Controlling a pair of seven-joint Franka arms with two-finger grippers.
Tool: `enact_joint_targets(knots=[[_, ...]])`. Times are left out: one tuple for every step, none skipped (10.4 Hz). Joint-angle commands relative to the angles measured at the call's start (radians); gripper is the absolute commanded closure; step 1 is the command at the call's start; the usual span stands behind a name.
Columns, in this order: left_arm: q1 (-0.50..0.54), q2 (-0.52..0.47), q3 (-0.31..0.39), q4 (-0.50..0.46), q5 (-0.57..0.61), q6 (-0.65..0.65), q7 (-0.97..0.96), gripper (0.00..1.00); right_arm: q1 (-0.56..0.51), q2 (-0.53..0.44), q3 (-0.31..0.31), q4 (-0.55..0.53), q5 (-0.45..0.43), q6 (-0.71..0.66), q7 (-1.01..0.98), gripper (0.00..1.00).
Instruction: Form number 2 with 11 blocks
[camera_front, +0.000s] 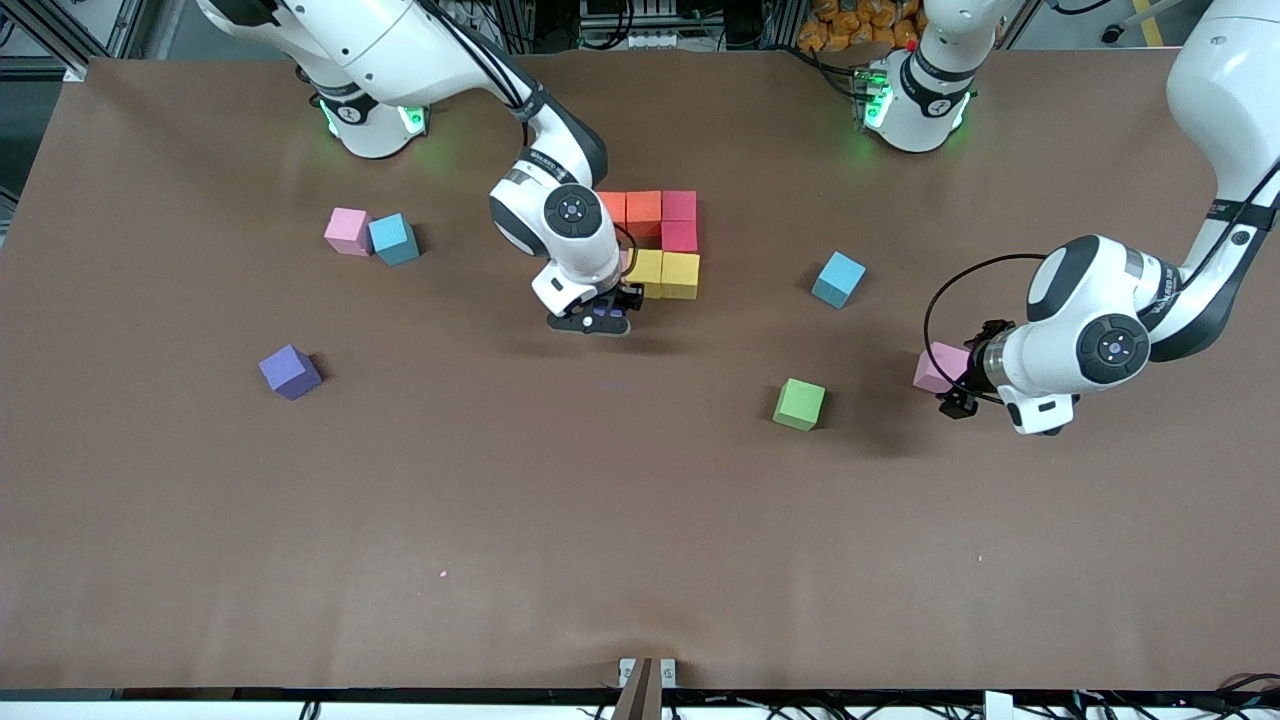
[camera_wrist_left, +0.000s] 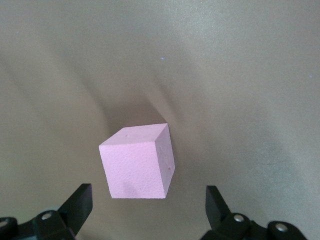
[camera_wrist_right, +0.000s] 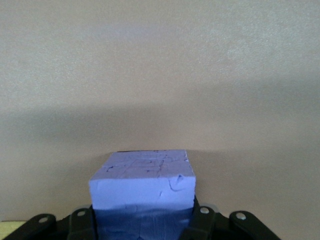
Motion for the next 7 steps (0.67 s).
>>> enact_joint_targets(knots=[[0.012,0.006,-0.006,-0.027,0.016,0.05,-0.058,0.0,0.023,0.011,-0.012,0.018,-0.02,-0.003,0.029,0.63],[0.017,0.015,-0.005,-0.031,0.016,0.06,-0.066,0.0,0.024,0.011,-0.012,0.018,-0.02,-0.003,0.029,0.63],[0.029,0.015,-0.003,-0.052,0.016,0.073,-0.066,0.0,0.026,0.011,-0.012,0.018,-0.019,-0.003,0.029,0.63],[0.032,0.015,-0.003,-0.065,0.016,0.085,-0.066,0.0,0.024,0.011,-0.012,0.018,-0.019,-0.004,0.029,0.63],[0.032,0.017,0.012,-0.068,0.017,0.091,-0.066,0.0,0.024,0.011,-0.012,0.018,-0.02,-0.004,0.027,0.63],[0.031,0.018,0.021,-0.068,0.017,0.093,-0.066,0.0,0.024,0.011,-0.012,0.017,-0.034,-0.004,0.027,0.63],[0.031,0.024,0.026,-0.08,0.017,0.094,-0.066,0.0,0.024,0.011,-0.012,0.017,-0.04,-0.006,0.027,0.63]])
